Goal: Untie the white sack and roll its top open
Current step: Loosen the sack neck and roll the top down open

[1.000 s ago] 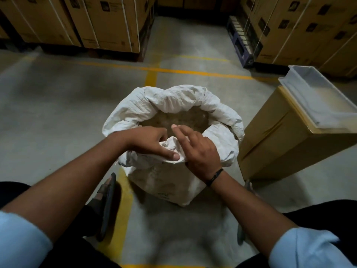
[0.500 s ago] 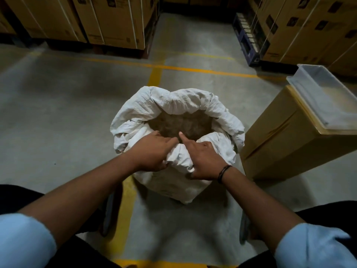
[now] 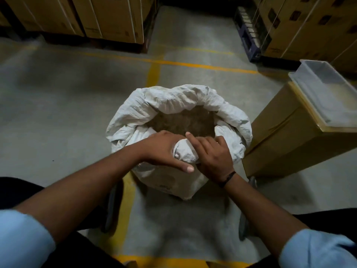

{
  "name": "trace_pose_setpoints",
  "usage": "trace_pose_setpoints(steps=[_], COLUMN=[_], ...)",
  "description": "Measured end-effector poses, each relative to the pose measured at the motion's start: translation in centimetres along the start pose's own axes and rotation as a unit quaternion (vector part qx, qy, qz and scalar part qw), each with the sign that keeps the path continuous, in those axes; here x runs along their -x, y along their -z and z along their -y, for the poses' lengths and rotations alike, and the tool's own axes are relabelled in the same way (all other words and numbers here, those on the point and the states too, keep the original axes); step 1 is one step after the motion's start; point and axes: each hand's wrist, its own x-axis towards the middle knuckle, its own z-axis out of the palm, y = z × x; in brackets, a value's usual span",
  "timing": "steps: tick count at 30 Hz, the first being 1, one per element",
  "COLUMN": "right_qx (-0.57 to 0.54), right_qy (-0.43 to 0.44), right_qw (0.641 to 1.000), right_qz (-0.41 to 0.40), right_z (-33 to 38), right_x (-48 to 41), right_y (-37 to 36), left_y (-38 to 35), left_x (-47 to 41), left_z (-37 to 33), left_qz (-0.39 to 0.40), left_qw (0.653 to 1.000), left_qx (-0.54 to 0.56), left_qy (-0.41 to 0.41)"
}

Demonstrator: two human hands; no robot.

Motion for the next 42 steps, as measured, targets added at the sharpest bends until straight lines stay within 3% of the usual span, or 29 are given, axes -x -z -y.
trace_pose_setpoints(steps=[2, 6, 11, 14, 18, 20, 23, 25, 27, 29, 30, 31, 32, 33, 34, 36, 39, 42], right_qx=[-0.021, -0.079, -0.076, -0.002, 0.105, 0.108, 0.085, 0.029, -0.013, -0.069, -0.119, -0.181, -0.232, -0.256, -0.245, -0.153, 0.001, 0.040], right_qy=[0.004, 0.046, 0.000, 0.005, -0.021, -0.032, -0.060, -0.089, -0.110, -0.110, -0.109, -0.116, -0.127, -0.136, -0.141, -0.142, -0.093, -0.066], right_qw=[0.999, 0.984, 0.960, 0.979, 0.994, 0.994, 0.991, 0.972, 0.917, 0.823, 0.786, 0.773, 0.793, 0.835, 0.883, 0.940, 0.963, 0.963], right_qz=[0.028, 0.155, 0.270, 0.204, -0.003, -0.010, 0.085, 0.214, 0.383, 0.554, 0.597, 0.596, 0.549, 0.467, 0.376, 0.271, 0.254, 0.258], right_z=[0.5, -0.3, -3.7, -4.0, -5.8, -6.2, -6.2, -6.8, -7.4, -7.5, -7.3, -7.0, -6.5, -6.2, -5.7, -4.9, -4.9, -6.9], right_x=[-0.4, -0.7, 3.1, 5.6, 3.1, 2.7, 3.2, 2.3, 0.7, -1.5, -2.5, -3.5, -4.5, -5.5, -6.3, -7.6, -8.4, -8.9], right_y=[-0.1, 0.8, 0.1, -1.0, -0.5, -0.4, -0.7, -0.7, -0.3, 0.6, 1.0, 1.4, 1.8, 1.8, 1.7, 0.6, -1.7, -3.3], left_y=[-0.2, -1.2, -2.7, -4.7, -6.4, -6.8, -7.1, -5.9, -3.9, -1.3, -0.3, 0.5, 1.2, 1.7, 2.1, 2.8, 4.2, 5.9], left_x=[-1.2, -2.2, -1.3, -0.4, 0.6, 0.3, -0.3, -0.5, -0.4, -0.3, -0.4, -0.5, -0.6, -0.7, -0.9, -1.6, -3.1, -4.9], left_z=[-0.8, -1.3, -2.0, -2.6, -1.4, -0.8, -1.3, -1.4, -1.1, -0.5, -0.1, 0.5, 1.0, 1.4, 1.9, 2.7, 3.7, 5.1], left_qz=[-0.019, 0.022, -0.047, -0.085, -0.244, -0.292, -0.195, -0.075, -0.029, -0.077, -0.114, -0.143, -0.163, -0.177, -0.189, -0.203, -0.209, -0.216], left_qw=[0.999, 0.990, 0.982, 0.976, 0.934, 0.913, 0.952, 0.987, 0.990, 0.986, 0.979, 0.972, 0.968, 0.965, 0.963, 0.959, 0.948, 0.936], left_qx=[-0.027, -0.128, -0.175, -0.199, -0.255, -0.279, -0.232, -0.098, -0.007, -0.062, -0.107, -0.135, -0.143, -0.146, -0.150, -0.173, -0.230, -0.268], left_qy=[0.002, 0.054, 0.056, 0.015, -0.063, -0.059, 0.027, 0.102, 0.140, 0.138, 0.132, 0.129, 0.128, 0.125, 0.120, 0.100, 0.068, 0.069])
